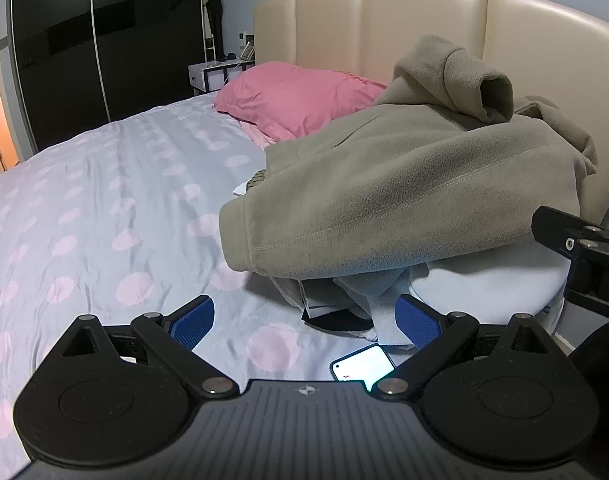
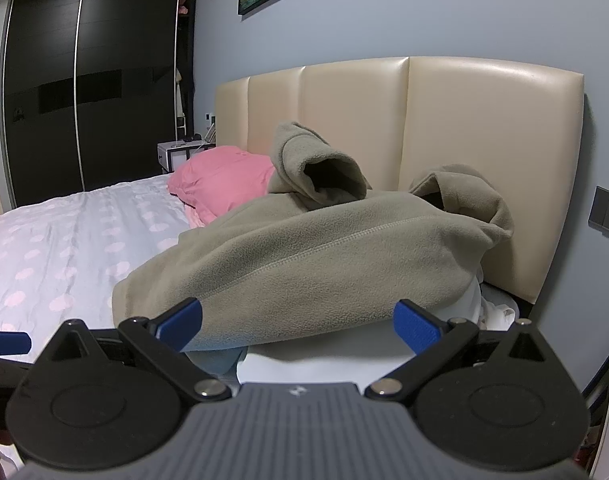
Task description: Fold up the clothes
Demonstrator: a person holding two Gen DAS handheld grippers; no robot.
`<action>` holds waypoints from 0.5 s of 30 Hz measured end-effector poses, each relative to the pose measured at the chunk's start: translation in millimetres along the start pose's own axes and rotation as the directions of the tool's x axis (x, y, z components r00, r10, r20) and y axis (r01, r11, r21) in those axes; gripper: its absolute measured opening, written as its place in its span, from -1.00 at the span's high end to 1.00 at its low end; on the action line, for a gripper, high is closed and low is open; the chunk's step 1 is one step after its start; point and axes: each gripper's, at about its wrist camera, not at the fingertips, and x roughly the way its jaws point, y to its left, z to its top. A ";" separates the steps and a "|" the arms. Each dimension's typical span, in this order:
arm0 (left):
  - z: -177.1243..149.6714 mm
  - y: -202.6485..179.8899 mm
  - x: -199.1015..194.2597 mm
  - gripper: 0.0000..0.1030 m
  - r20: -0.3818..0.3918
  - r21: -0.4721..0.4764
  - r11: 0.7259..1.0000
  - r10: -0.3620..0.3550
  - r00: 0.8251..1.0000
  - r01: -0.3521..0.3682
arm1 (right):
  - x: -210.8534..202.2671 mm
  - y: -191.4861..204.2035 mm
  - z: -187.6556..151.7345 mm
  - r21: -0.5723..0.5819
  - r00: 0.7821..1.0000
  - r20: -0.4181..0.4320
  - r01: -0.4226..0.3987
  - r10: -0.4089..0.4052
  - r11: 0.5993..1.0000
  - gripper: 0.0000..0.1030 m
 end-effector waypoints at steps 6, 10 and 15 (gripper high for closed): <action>6.8 -2.2 4.2 -0.92 0.003 0.040 0.999 -0.010 1.000 0.010 | 8.6 -13.8 11.1 0.015 0.998 -0.051 -0.042 0.043 0.999 -0.99; 20.7 -2.4 13.8 -0.92 0.017 0.079 0.997 -0.011 1.000 0.010 | 24.5 -39.7 29.0 0.058 0.994 -0.098 -0.050 0.055 0.997 -0.99; 51.7 -4.3 35.8 -0.92 0.038 0.133 0.991 -0.024 0.999 0.019 | 45.7 -73.6 51.5 0.116 0.986 -0.155 -0.050 0.068 0.992 -0.99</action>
